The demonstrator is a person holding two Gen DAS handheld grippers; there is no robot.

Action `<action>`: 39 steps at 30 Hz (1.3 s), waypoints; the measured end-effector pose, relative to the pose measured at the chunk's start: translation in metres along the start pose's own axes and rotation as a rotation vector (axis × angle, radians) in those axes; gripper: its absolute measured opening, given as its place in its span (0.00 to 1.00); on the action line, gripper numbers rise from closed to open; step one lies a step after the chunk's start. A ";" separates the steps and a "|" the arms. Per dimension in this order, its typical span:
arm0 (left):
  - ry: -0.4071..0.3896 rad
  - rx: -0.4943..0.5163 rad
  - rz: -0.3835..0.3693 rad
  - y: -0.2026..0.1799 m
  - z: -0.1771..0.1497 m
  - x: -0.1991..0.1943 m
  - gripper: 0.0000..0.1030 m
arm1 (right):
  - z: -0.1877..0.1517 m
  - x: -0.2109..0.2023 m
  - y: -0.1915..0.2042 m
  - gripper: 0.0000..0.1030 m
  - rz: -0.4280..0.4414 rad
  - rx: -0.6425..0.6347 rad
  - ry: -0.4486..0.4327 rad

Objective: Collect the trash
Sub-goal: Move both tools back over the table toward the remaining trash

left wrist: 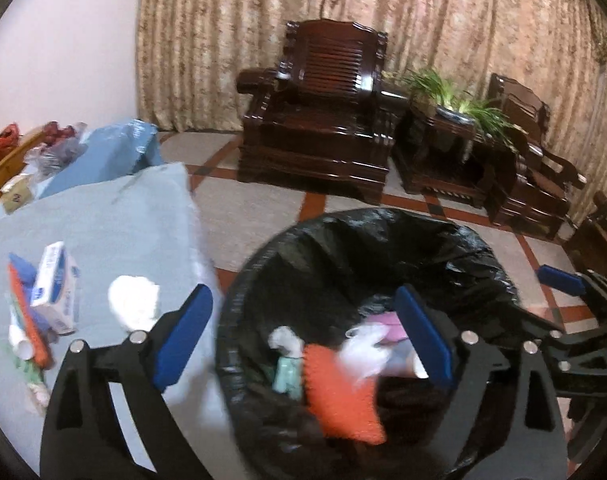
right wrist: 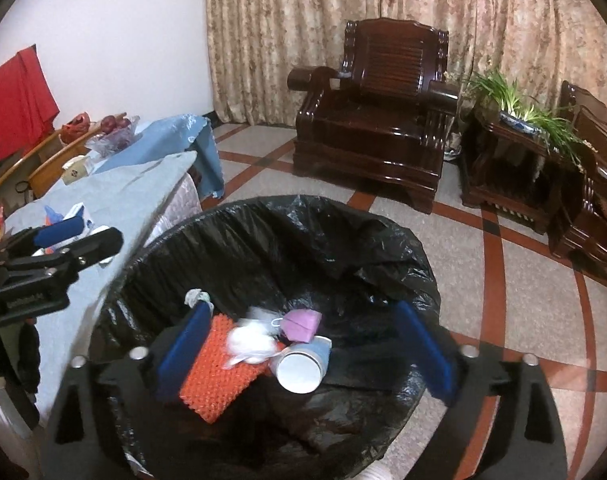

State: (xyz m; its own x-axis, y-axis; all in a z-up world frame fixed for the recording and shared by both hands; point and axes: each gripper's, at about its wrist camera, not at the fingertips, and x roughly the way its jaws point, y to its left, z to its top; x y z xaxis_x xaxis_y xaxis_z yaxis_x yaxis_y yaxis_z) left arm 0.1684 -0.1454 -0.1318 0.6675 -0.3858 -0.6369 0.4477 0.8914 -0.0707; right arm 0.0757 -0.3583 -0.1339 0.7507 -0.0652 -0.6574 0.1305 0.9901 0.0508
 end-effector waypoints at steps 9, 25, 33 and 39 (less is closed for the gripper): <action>-0.040 -0.092 0.183 0.064 -0.013 -0.046 0.91 | 0.006 -0.006 0.025 0.94 0.067 0.013 -0.033; -0.076 -0.214 0.425 0.166 -0.042 -0.115 0.91 | 0.022 0.002 0.122 0.94 0.202 -0.092 -0.064; -0.082 -0.240 0.482 0.203 -0.053 -0.130 0.91 | 0.031 0.013 0.166 0.94 0.257 -0.137 -0.073; -0.063 -0.267 0.511 0.227 -0.062 -0.130 0.91 | 0.037 0.026 0.196 0.94 0.294 -0.156 -0.076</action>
State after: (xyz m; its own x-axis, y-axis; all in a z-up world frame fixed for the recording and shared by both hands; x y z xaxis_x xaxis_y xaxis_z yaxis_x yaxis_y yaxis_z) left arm 0.1460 0.1220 -0.1130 0.7975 0.1035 -0.5944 -0.1013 0.9942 0.0371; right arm 0.1453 -0.1703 -0.1131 0.7884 0.2226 -0.5734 -0.1951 0.9746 0.1101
